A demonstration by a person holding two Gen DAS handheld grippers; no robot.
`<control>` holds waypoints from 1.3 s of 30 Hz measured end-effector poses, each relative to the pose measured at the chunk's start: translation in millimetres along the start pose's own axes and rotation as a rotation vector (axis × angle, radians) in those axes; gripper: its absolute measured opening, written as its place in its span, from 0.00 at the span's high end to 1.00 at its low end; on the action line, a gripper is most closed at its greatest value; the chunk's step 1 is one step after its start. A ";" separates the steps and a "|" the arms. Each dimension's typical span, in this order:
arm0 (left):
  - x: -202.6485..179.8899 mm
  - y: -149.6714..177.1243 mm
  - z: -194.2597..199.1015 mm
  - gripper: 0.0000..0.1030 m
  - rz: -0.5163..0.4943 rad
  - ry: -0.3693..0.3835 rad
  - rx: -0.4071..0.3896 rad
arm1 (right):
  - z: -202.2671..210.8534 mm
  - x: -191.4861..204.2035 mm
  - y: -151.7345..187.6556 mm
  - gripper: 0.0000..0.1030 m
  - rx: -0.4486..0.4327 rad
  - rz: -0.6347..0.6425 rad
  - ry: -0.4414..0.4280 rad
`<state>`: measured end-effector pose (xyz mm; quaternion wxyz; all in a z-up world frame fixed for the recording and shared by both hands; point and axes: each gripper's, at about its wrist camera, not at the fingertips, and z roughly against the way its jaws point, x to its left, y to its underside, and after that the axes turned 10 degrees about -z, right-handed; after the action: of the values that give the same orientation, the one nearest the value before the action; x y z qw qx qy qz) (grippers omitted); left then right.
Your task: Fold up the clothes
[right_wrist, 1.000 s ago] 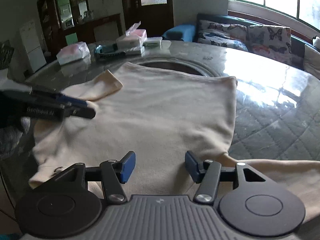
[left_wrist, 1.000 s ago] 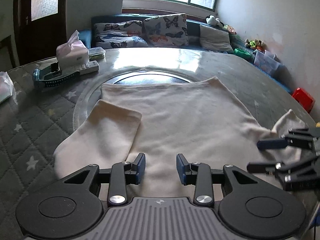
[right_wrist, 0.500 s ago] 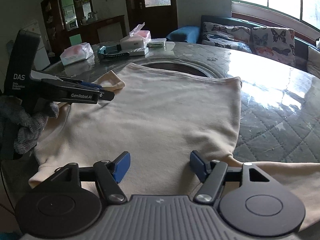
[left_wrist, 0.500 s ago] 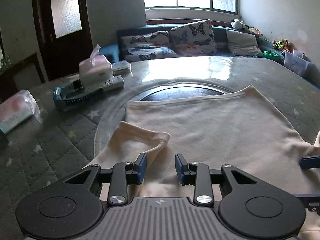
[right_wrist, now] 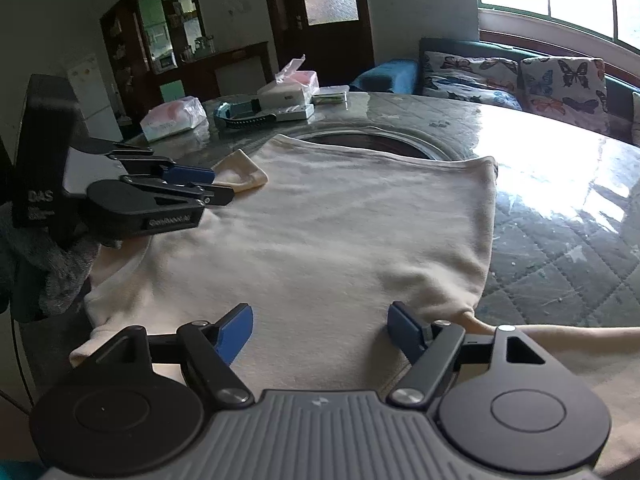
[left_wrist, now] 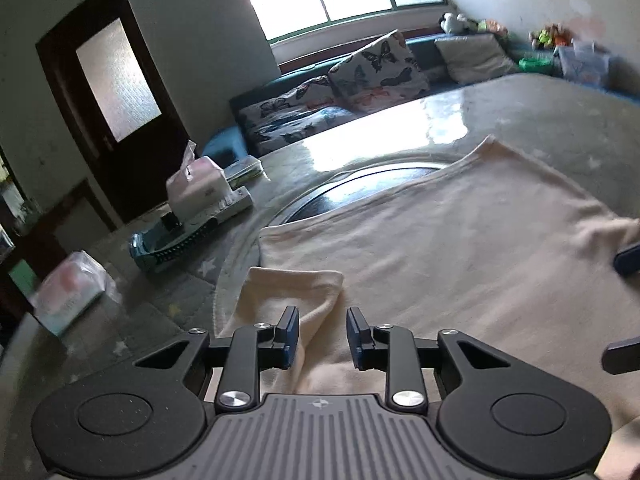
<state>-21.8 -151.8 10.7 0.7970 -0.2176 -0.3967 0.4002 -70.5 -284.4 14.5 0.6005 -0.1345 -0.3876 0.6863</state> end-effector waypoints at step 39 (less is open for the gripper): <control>163.2 112.1 73.8 0.97 0.417 -0.337 0.131 | 0.5 -0.2 2.7 0.23 -0.018 0.006 0.063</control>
<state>-73.9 48.2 54.5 0.6326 -0.1731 -0.4436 0.6108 -72.8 -284.7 12.9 0.6092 -0.1629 -0.3743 0.6799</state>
